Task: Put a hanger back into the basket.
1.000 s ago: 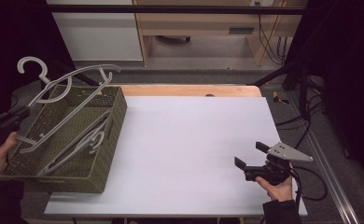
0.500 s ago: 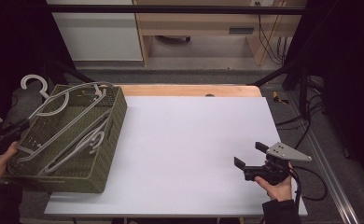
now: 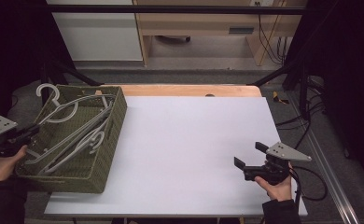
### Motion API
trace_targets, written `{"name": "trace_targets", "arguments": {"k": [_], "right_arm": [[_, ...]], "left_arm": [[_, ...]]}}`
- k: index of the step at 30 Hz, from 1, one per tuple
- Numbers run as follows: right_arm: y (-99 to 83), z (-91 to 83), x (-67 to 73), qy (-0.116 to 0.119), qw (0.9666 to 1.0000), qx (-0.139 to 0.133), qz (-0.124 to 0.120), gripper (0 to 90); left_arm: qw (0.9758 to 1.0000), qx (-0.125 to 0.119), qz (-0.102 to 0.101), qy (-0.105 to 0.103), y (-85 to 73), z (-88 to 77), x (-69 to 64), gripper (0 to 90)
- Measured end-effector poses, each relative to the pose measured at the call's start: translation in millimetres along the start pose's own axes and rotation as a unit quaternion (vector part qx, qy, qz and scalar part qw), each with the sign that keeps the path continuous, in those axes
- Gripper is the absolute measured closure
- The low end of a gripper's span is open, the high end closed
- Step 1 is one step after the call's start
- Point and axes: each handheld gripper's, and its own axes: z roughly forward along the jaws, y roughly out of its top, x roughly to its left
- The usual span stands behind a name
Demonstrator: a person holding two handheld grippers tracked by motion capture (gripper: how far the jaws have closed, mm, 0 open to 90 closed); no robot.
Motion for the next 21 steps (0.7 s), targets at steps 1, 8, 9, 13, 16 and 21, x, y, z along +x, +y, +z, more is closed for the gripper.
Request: {"name": "trace_targets", "arguments": {"k": [1, 8, 9, 13, 16, 21], "right_arm": [[-0.1, 0.2, -0.1, 0.001, 1.0000, 0.001, -0.002, 1.1], [0.1, -0.2, 0.3, 0.001, 1.0000, -0.003, 0.001, 1.1], [0.1, -0.2, 0.2, 0.001, 1.0000, -0.003, 0.001, 1.1], [-0.3, 0.6, 0.6, 0.001, 1.0000, 0.000, -0.002, 1.2], [-0.2, 0.7, 1.3, 0.001, 1.0000, 0.000, -0.001, 1.1], [0.4, -1.2, 0.8, 0.002, 1.0000, -0.001, -0.002, 1.2]], "left_arm": [[1.0000, 0.002, 0.001, -0.001, -0.2, 3.2, -1.1, 83.1], [0.9998, 0.020, -0.001, 0.004, -7.5, 8.7, 1.3, 82.9], [0.9996, 0.027, 0.001, 0.003, -9.4, 9.2, 0.8, 82.9], [0.9992, 0.039, 0.008, 0.004, -11.4, 9.3, -1.0, 82.9], [0.9990, 0.041, 0.016, -0.004, -8.2, 4.3, -4.7, 82.7], [0.9980, 0.049, 0.022, -0.033, -10.7, -2.2, -16.7, 80.9]]}}
